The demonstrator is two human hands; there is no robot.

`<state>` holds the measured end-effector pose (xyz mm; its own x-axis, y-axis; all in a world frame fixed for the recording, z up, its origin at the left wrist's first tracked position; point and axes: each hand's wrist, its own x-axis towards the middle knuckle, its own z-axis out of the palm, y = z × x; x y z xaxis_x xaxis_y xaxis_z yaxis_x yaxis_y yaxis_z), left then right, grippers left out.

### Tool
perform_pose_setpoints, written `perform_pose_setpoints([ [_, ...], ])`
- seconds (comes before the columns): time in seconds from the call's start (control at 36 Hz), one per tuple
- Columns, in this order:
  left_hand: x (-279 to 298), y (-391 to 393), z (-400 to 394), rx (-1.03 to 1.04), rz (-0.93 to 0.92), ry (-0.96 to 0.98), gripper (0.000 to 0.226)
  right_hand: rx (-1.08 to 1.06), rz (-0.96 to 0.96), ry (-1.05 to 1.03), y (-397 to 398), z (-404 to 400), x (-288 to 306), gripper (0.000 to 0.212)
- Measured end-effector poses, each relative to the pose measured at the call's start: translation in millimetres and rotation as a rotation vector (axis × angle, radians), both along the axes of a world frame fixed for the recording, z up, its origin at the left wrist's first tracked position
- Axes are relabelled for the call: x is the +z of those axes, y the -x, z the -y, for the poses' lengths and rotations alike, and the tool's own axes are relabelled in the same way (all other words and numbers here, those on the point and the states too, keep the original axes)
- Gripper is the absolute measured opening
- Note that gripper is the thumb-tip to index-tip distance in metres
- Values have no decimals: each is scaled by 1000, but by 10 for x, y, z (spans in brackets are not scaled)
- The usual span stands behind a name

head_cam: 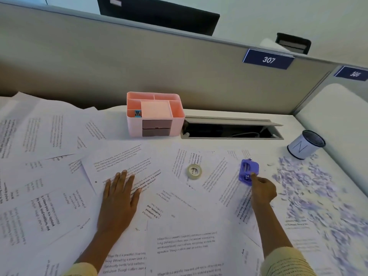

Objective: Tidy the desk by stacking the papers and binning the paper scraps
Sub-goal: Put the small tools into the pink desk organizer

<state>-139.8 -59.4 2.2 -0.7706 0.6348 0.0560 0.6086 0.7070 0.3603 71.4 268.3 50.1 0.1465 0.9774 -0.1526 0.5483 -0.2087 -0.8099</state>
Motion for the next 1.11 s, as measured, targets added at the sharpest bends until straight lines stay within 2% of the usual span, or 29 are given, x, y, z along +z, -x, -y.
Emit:
perform_pose_setpoints([
  [0.11,6,-6,1,4,4,-3,74,-27,-97,32,24,-8,73,39],
  [0.31,18,-8,4,11,12,-5,74,-8,-249,-5,100,-37,152,19],
  [0.47,21,-21,8,8,19,-25,75,10,-454,73,283,6,429,18],
  [0.58,31,-19,5,10,25,-35,76,80,-526,63,437,67,589,19],
  [0.72,42,-23,10,13,31,-41,74,203,-630,82,642,133,772,36],
  [0.83,27,-17,11,11,34,-38,73,320,-723,122,866,186,980,20],
  [0.94,5,-14,12,9,33,-49,70,479,-743,113,1185,258,1194,19],
  [1.11,-15,-13,9,5,22,-34,69,614,-652,89,1707,276,1341,15],
])
